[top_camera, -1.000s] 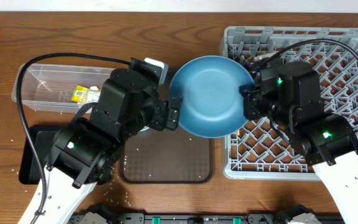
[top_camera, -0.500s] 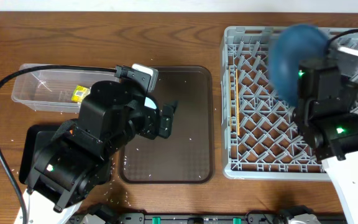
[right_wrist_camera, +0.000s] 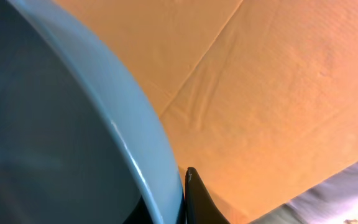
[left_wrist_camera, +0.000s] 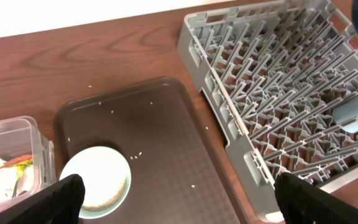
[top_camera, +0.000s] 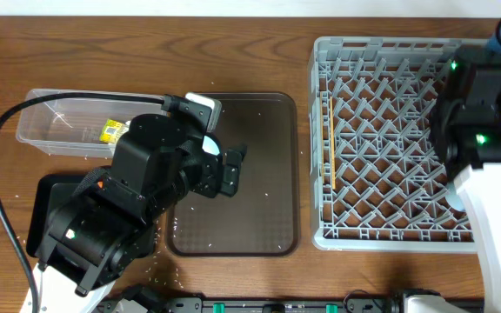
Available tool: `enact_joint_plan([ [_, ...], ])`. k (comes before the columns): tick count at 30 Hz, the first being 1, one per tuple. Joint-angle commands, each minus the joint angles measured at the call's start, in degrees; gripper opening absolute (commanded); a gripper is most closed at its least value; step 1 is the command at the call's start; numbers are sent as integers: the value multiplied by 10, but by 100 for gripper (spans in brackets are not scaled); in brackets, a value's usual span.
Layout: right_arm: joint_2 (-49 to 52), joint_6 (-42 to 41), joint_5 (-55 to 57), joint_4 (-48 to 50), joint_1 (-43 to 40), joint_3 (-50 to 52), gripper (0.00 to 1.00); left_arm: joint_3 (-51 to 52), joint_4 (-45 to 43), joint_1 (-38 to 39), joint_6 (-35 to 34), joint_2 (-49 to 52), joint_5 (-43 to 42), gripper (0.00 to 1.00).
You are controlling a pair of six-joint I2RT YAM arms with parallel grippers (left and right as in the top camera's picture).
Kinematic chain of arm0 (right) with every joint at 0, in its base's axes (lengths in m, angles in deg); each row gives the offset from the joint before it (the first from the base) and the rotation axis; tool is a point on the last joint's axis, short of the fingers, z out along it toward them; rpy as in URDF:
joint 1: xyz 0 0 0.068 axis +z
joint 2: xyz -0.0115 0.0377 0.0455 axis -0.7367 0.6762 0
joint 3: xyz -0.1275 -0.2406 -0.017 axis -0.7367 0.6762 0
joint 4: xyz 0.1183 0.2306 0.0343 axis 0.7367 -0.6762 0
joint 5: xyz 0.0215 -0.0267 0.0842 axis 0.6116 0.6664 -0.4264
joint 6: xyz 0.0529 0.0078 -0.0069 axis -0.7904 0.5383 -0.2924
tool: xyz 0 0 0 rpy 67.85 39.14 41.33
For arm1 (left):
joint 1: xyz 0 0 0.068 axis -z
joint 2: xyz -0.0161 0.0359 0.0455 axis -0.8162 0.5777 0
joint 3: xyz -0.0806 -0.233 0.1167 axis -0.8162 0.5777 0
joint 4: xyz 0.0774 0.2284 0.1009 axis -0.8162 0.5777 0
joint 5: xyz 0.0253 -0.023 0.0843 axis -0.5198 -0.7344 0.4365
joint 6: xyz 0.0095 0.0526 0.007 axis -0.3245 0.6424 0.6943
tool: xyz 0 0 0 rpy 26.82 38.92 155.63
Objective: Sort waste into correct bins and load items into the dishwasher rack
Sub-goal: 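Carry the blue plate with right gripper into the dish rack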
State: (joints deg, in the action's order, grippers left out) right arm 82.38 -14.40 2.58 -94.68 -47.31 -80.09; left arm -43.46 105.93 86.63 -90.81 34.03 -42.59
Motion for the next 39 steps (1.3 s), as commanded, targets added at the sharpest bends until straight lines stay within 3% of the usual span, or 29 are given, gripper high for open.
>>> enact_joint_plan([
  [1,33,70,28,28,-23,-5,1,-7,9,0,4,-1,-3,98],
  [4,61,105,28,71,-31,-5,1,-7,14,0,4,-2,-3,98],
  [14,139,362,-31,229,-37,-5,1,-7,15,0,4,-1,-3,98],
  [31,199,405,-33,253,-45,-5,1,-7,41,0,4,-1,-4,98],
  [39,199,541,-6,383,-46,-5,1,-7,40,0,4,-1,-4,98],
])
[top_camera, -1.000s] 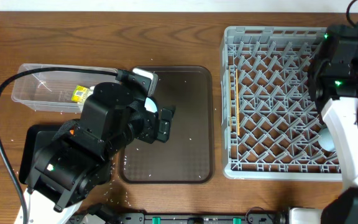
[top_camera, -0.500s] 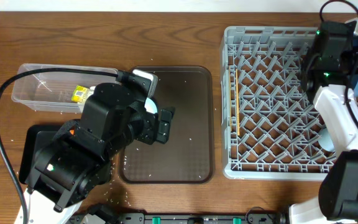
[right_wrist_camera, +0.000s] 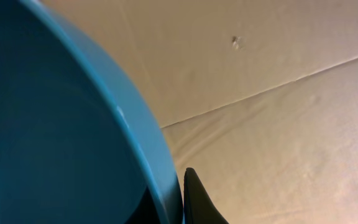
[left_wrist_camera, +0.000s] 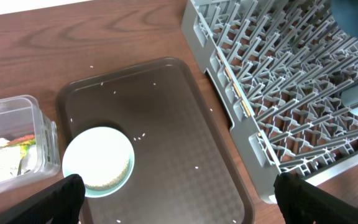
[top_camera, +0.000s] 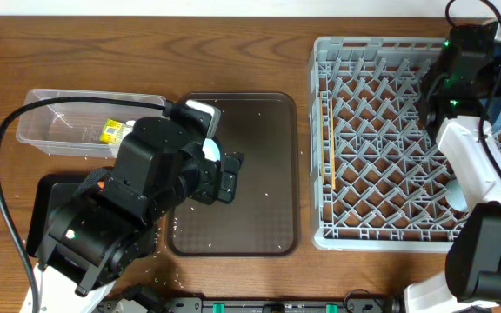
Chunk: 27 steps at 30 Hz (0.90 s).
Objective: Sort waste into correct bins and load items into the dishwasher rack
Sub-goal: 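Carry the blue plate with right gripper into the dish rack, then release the plate in the rack and grasp the rice bowl with left gripper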
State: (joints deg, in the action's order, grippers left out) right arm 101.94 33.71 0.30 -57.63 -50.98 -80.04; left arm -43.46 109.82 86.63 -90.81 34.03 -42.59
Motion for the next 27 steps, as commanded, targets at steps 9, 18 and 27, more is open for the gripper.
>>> enact_joint_plan([
  [9,4,-6,15,-40,-11,-4,1,-7,2,0,4,-1,-4,98],
  [18,4,-97,-51,-163,-7,-1,16,-7,4,0,4,-1,-4,98],
  [27,3,-98,-109,-183,20,-1,85,-7,10,0,4,-1,-4,98],
])
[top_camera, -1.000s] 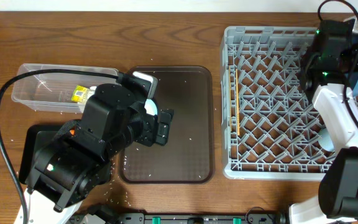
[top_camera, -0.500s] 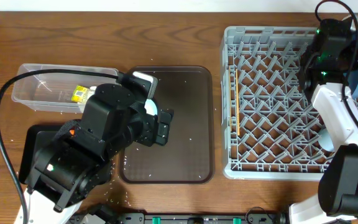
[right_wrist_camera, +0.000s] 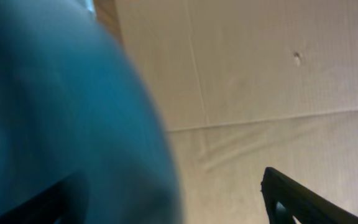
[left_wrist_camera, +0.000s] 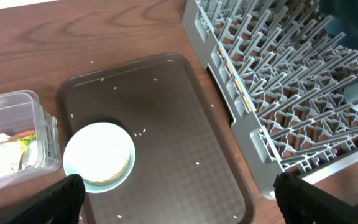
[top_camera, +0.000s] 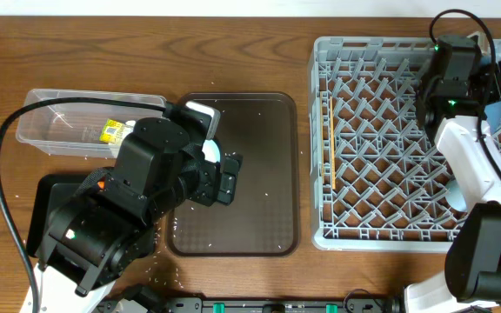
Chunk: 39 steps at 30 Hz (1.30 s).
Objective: Sort waste into correct bins and load items into the dishwasher rack
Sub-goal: 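Release the plate in the rack and grasp the rice bowl with left gripper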
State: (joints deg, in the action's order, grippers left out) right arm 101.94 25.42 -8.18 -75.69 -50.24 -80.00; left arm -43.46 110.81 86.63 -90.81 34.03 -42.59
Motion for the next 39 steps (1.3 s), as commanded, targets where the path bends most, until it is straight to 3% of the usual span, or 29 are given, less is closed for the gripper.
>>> enact_joint_plan([
  [1,3,-15,-36,-9,16,-1,88,-7,1,0,4,-1,-4,98],
  [5,3,-25,-100,-56,34,-1,90,-7,0,0,4,-1,-4,98],
  [13,3,-126,-187,-130,78,-2,94,-7,0,0,4,-1,-3,98],
  [28,-42,-169,-188,-154,123,-5,96,-7,7,0,4,-1,-3,98],
  [32,-82,-212,-265,-184,132,-6,96,-7,7,0,10,-1,-3,98],
  [39,-170,-361,-461,-250,141,-6,95,-7,10,0,34,-12,51,98],
])
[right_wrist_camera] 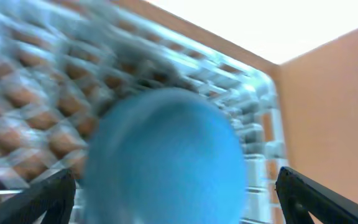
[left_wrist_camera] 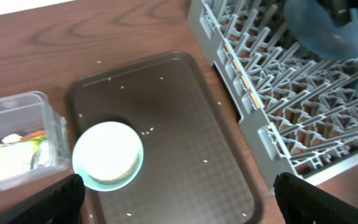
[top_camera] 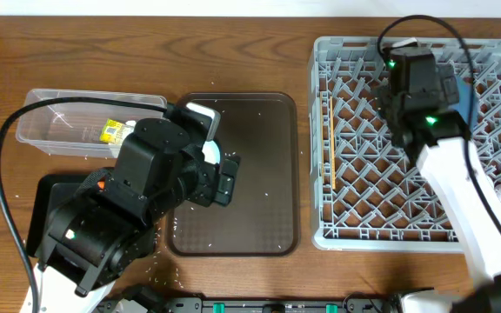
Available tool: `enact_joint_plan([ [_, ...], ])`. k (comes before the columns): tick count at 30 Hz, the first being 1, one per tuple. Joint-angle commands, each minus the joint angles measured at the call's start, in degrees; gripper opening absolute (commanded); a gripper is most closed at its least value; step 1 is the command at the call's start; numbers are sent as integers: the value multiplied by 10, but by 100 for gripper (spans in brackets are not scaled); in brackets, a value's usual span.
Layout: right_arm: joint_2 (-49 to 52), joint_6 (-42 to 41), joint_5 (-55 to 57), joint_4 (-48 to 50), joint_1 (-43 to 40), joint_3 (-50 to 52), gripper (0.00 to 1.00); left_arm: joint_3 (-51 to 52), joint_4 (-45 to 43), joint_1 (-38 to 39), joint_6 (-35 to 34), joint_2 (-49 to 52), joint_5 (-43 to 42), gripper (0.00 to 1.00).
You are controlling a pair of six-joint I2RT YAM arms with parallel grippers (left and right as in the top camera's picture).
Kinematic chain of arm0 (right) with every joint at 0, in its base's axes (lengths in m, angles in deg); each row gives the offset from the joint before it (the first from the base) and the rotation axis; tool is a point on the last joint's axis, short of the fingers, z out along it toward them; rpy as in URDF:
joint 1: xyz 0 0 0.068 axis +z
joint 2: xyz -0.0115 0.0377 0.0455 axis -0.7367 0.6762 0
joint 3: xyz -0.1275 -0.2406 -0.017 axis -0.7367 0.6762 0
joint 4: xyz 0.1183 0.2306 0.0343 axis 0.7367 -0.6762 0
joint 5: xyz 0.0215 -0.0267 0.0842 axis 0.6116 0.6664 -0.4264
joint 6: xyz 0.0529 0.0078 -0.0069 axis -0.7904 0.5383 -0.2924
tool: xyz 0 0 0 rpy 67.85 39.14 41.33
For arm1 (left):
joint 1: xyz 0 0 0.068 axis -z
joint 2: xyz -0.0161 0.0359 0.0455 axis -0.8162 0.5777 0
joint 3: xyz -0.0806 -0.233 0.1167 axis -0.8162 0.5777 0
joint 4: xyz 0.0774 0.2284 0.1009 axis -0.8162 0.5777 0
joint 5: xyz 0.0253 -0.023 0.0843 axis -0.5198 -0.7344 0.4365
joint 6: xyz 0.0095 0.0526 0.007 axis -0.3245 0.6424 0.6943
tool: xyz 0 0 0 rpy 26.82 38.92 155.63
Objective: Sort waste into correct bins and load items into the dishwasher rack
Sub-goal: 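Release the plate in the rack and grasp the rice bowl with left gripper, then lift the white rice bowl with left gripper toward the black tray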
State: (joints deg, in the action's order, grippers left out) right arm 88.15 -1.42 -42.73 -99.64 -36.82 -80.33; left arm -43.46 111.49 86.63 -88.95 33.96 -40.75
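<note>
A blue bowl (right_wrist_camera: pixel 169 155) fills the blurred right wrist view, lying over the tines of the grey dishwasher rack (top_camera: pixel 355 230). It also shows in the left wrist view as the blue bowl (left_wrist_camera: pixel 322 31). My right gripper (right_wrist_camera: pixel 176 202) is open, its fingers wide on either side and apart from the bowl. A pale green bowl (left_wrist_camera: pixel 107 163) with rice grains sits on the brown tray (left_wrist_camera: pixel 185 124). My left gripper (left_wrist_camera: pixel 179 208) hangs open above the tray and holds nothing. In the overhead view the left arm hides most of the green bowl (top_camera: pixel 210 153).
A clear plastic bin (top_camera: pixel 72 122) with wrappers stands left of the tray. A black bin (top_camera: pixel 46 204) lies under the left arm. A wooden chopstick (top_camera: pixel 330 139) lies along the rack's left side. Rice grains are scattered on the tray.
My right arm has moved from the rack's far right corner to its upper middle. The blue bowl now shows whole over the tines between the wide fingers. The left arm has barely moved.
At first my right gripper was shut on the blue bowl's rim at the rack's right side. Then it held the bowl at the far right corner. Then its fingers stood apart from the rim. Now it is open with the bowl before it. The left gripper stayed open over the tray.
</note>
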Motion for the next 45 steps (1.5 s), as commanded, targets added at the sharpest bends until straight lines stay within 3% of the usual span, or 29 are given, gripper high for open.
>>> enact_joint_plan([
  [1,-42,-98,-138,-19,7,-3,95,-7,5,0,15,-14,35,98],
  [9,-104,-134,-296,-125,7,-3,96,-7,64,-7,13,-8,42,98],
  [12,-118,-134,-390,-155,7,-3,98,-2,86,-30,-38,15,85,98],
  [20,-120,-138,-555,-192,7,-2,99,10,133,-93,-155,95,75,98],
  [22,-120,-138,-579,-202,7,-2,99,11,132,-100,-157,115,57,98],
  [28,-120,-158,-570,-218,7,-2,99,29,130,-101,-125,182,47,98],
  [31,-120,-273,-474,-227,6,-2,99,34,107,-98,-89,223,18,98],
  [34,-120,-389,-371,-246,3,-2,99,35,89,-95,-69,269,17,83],
  [45,-120,-388,-359,-262,1,-2,99,47,77,-127,-71,316,19,77],
])
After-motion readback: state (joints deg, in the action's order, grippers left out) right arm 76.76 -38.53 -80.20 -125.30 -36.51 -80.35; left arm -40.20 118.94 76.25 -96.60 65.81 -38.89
